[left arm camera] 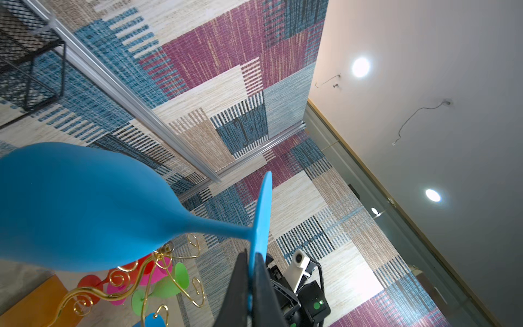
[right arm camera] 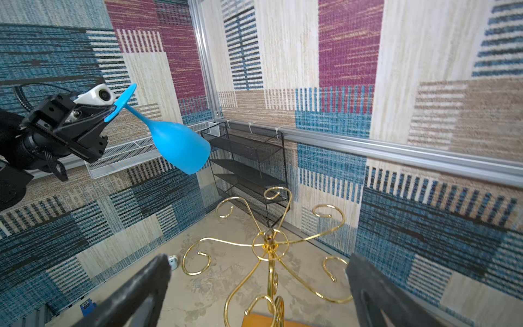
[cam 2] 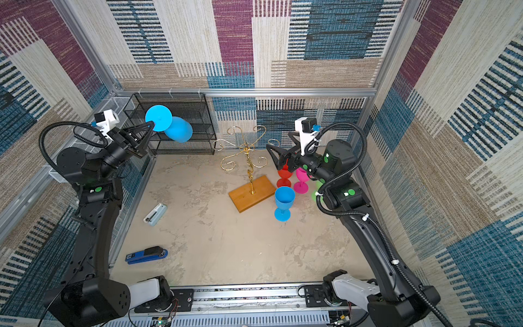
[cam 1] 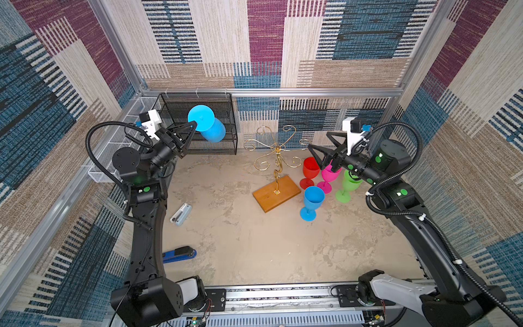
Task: Take the wine glass off the wine glass rack
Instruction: Pick up the wine glass from the wine glass rack, then pass the wine glass.
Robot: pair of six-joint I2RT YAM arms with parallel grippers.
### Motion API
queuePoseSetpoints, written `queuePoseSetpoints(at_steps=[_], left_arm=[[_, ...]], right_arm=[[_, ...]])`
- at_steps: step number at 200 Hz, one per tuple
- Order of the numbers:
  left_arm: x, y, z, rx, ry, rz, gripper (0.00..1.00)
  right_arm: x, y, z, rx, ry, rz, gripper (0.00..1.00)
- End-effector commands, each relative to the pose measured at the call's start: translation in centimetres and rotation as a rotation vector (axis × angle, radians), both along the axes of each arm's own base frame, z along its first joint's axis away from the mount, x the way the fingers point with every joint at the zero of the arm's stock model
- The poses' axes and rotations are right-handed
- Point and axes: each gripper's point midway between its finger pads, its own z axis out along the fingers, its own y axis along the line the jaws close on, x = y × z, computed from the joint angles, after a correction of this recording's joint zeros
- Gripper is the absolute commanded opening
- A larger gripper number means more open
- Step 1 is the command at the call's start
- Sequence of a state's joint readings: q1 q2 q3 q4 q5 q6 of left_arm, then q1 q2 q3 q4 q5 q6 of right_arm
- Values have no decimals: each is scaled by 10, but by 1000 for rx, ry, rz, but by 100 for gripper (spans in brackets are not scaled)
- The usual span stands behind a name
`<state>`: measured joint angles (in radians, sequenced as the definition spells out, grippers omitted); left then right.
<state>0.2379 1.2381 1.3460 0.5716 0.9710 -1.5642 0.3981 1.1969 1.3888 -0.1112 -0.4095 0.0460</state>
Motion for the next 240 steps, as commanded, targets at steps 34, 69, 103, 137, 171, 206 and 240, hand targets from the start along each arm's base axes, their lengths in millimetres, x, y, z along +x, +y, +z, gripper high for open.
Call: queuePoseSetpoints(at_steps=[34,69,103,137,171,206,240], left_arm=[[-27,-24,38,-13,-56,-87,0],[-24,-55,37,-45,-34,-179,0],[-22,-81,37,-68,-24,-247,0],[-20,-97,33,-86,-2,-303,0],[-23,-108,33,-136,-12,-374,0],[-22,-113,31,-159,-4,-408,0],[-25,-113,34,-172,-5,-425,0]], right_arm=[[-13,72,31,-114,-317,131,99],[-16,99,35,-129,-431,145,99],[-8,118,34,-156,-472,135,99],[6,128,31,-156,-460,121,99],[22,132,32,-146,-447,82,99],[30,140,28,-141,-431,92,99],[43,141,21,-150,-405,50,99]])
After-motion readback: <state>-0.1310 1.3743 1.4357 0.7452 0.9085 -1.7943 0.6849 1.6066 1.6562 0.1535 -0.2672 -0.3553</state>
